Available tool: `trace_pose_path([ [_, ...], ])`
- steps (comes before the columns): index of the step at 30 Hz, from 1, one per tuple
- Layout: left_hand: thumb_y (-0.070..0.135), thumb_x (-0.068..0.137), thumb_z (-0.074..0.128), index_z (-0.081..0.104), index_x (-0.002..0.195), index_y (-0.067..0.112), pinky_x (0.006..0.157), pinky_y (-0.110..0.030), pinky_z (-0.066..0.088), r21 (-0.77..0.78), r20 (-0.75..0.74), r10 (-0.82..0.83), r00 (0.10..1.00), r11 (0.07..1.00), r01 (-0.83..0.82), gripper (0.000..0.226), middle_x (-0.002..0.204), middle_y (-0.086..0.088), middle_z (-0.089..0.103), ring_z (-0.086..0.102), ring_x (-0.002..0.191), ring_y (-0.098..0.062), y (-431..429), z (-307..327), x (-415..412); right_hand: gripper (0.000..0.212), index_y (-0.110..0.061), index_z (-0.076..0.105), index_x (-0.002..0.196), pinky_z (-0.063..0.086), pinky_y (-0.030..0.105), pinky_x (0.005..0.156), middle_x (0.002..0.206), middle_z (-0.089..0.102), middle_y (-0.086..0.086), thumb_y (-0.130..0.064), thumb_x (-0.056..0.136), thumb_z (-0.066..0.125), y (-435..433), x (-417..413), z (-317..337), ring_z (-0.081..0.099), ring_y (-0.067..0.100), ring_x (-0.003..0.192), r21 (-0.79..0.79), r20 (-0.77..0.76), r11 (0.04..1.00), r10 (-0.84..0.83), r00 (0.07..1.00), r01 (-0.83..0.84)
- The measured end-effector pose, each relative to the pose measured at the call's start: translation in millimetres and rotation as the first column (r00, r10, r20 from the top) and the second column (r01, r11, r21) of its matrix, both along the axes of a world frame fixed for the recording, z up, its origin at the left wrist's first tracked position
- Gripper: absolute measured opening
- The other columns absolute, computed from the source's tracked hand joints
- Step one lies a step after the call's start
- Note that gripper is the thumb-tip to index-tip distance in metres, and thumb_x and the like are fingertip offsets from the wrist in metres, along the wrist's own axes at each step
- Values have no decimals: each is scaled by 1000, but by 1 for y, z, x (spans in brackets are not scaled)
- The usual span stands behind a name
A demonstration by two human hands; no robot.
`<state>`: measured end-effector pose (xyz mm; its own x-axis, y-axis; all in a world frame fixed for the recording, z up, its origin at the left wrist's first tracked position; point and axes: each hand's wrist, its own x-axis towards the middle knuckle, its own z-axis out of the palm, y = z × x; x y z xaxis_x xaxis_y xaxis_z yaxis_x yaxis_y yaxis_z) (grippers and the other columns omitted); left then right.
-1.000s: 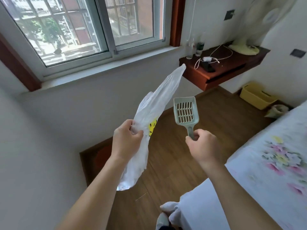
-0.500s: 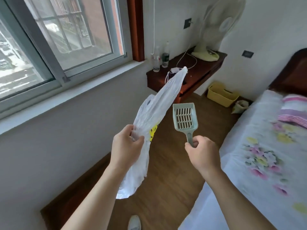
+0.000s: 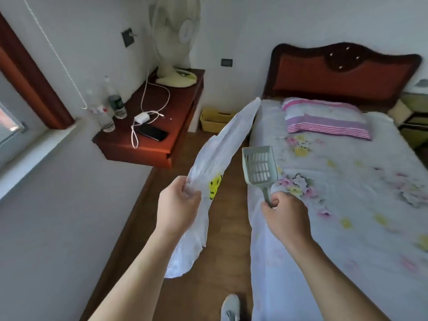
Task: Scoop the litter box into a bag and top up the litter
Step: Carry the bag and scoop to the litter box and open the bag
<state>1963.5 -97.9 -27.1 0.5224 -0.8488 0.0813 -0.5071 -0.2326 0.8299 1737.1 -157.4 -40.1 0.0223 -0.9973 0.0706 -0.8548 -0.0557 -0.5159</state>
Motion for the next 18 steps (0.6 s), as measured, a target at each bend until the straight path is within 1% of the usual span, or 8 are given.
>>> trace_pose_path([
  [2,15,82,68,56,75,26,51,-20,46,-5,-2,-55,998,998,55,17,66,8,60,59,65,-1,-42,-2,-4,45,-18,29,56,20,29,43,51,35,-3,-23,82,66,-31,-9,-5,28,14,45,-8,-3,999,-42,999,42],
  [6,13,80,67,57,76,27,49,-13,38,1,-8,-99,995,995,99,18,67,10,61,58,64,-1,-131,-6,-11,42,-16,29,58,21,30,45,51,36,0,-20,80,65,-112,-18,-13,27,17,47,-47,14,995,-91,996,91],
  [9,12,79,66,58,78,27,51,-19,44,-7,-19,-81,997,997,81,17,68,10,62,58,62,-5,-187,-5,-8,40,-14,32,58,22,30,45,53,42,2,-19,78,66,-170,-17,-12,29,18,49,-64,2,993,-95,995,95],
  [11,13,79,66,58,78,27,53,-25,49,-9,-20,-61,998,998,61,16,68,9,62,59,62,-6,-219,-4,0,37,-13,36,59,26,29,46,56,49,3,-21,79,66,-204,-10,-9,37,21,50,-61,6,994,-87,996,87],
  [12,13,79,66,57,77,26,52,-26,49,-10,-18,-50,999,999,50,16,67,9,61,58,61,-7,-234,-3,5,35,-12,39,59,28,29,47,57,52,2,-22,79,66,-220,-5,-7,41,22,52,-53,11,995,-81,997,81],
  [13,13,79,66,56,75,26,51,-26,47,-13,-12,-40,999,999,40,17,66,9,59,56,59,-6,-248,-2,10,34,-13,40,59,29,28,47,58,53,2,-22,80,66,-234,1,-4,42,21,52,-46,18,996,-75,997,76],
  [15,12,79,67,53,71,26,49,-21,41,-19,-2,-23,1000,1000,22,21,62,10,55,53,56,-5,-278,-1,21,34,-14,40,59,27,27,46,58,51,1,-23,80,65,-264,14,-2,40,18,51,-35,22,997,-65,998,66],
  [18,13,81,66,55,75,28,50,-17,40,-22,-16,-9,1000,1000,9,20,64,10,57,55,58,-7,-327,-4,42,35,-15,40,59,23,27,44,56,46,-2,-23,81,65,-314,35,-2,36,14,49,-20,-9,998,-65,998,64],
])
